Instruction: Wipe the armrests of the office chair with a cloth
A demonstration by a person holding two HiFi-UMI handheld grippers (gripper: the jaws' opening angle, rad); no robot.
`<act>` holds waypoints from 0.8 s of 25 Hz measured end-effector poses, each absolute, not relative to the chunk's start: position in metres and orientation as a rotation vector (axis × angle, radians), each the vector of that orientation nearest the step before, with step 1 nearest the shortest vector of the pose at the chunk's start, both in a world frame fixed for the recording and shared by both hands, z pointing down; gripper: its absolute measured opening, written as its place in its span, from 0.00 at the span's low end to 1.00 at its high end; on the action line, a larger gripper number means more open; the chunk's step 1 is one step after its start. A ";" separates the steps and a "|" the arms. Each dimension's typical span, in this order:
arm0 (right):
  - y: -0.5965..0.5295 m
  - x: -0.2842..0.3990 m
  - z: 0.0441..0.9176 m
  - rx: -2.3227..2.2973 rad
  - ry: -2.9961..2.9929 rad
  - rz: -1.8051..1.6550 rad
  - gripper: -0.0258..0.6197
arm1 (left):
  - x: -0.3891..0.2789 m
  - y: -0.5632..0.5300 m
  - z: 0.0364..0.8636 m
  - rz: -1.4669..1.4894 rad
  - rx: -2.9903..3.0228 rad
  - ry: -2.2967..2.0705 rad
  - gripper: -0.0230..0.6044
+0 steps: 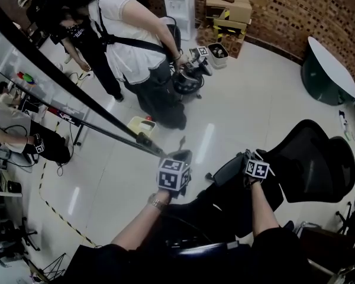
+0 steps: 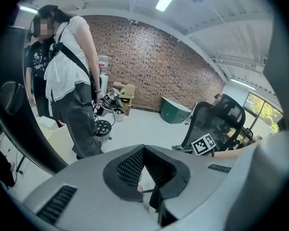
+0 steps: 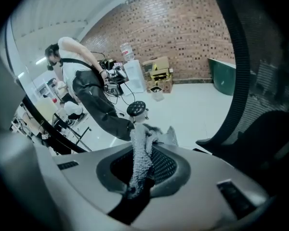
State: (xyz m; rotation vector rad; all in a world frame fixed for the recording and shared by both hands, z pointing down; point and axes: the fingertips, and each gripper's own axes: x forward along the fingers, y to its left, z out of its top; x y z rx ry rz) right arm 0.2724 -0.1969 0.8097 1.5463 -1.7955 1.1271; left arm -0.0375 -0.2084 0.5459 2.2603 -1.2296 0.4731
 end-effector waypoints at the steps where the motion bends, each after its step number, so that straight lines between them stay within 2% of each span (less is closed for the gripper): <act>1: -0.195 0.264 0.809 1.547 -1.812 1.136 0.13 | -0.037 -0.208 0.546 0.476 2.263 -1.224 0.04; 7: -0.158 0.185 0.802 1.378 -1.971 1.121 0.13 | -0.022 -0.211 0.543 0.489 2.303 -1.176 0.04; 13: -0.091 0.085 0.799 1.006 -2.154 0.962 0.13 | -0.012 -0.211 0.543 0.495 2.316 -1.144 0.04; 17: -0.074 0.062 0.787 0.821 -2.246 0.841 0.13 | -0.004 -0.209 0.545 0.498 2.332 -1.120 0.04; 20: -0.099 0.084 0.761 0.860 -2.318 0.789 0.13 | -0.001 -0.210 0.542 0.506 2.341 -1.110 0.04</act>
